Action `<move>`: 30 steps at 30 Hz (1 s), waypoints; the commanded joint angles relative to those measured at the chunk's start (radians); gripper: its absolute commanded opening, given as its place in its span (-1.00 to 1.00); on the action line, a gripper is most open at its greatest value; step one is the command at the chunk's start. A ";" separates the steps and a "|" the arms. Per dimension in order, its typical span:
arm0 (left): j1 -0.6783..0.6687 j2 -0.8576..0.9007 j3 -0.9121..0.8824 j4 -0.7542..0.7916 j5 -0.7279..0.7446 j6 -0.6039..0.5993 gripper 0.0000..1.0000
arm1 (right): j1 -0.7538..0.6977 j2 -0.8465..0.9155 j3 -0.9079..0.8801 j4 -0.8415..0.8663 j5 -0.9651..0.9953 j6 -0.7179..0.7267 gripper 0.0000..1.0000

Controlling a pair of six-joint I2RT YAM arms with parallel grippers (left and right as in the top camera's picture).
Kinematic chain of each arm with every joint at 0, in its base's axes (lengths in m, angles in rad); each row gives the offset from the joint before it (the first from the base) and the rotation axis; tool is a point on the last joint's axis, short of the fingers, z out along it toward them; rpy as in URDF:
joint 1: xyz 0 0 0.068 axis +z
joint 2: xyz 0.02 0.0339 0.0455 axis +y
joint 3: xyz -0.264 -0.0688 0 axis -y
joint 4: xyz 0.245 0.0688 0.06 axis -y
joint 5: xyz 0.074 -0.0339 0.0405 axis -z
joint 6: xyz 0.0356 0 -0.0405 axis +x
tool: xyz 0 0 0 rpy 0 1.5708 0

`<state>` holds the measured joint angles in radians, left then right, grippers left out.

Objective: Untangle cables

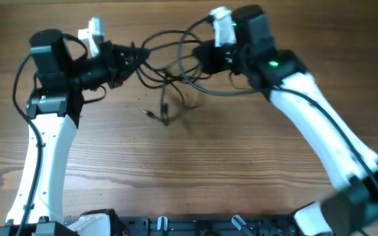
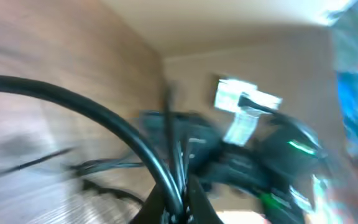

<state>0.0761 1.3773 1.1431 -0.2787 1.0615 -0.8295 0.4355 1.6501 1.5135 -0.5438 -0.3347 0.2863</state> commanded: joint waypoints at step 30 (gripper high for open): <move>-0.108 -0.008 0.003 -0.037 -0.105 0.486 -0.72 | -0.115 -0.279 0.010 -0.212 0.803 0.054 0.42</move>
<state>0.0422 1.3731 1.1481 -0.3710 0.7742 -0.4908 0.3176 1.3754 1.5082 -0.7639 0.5812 0.3431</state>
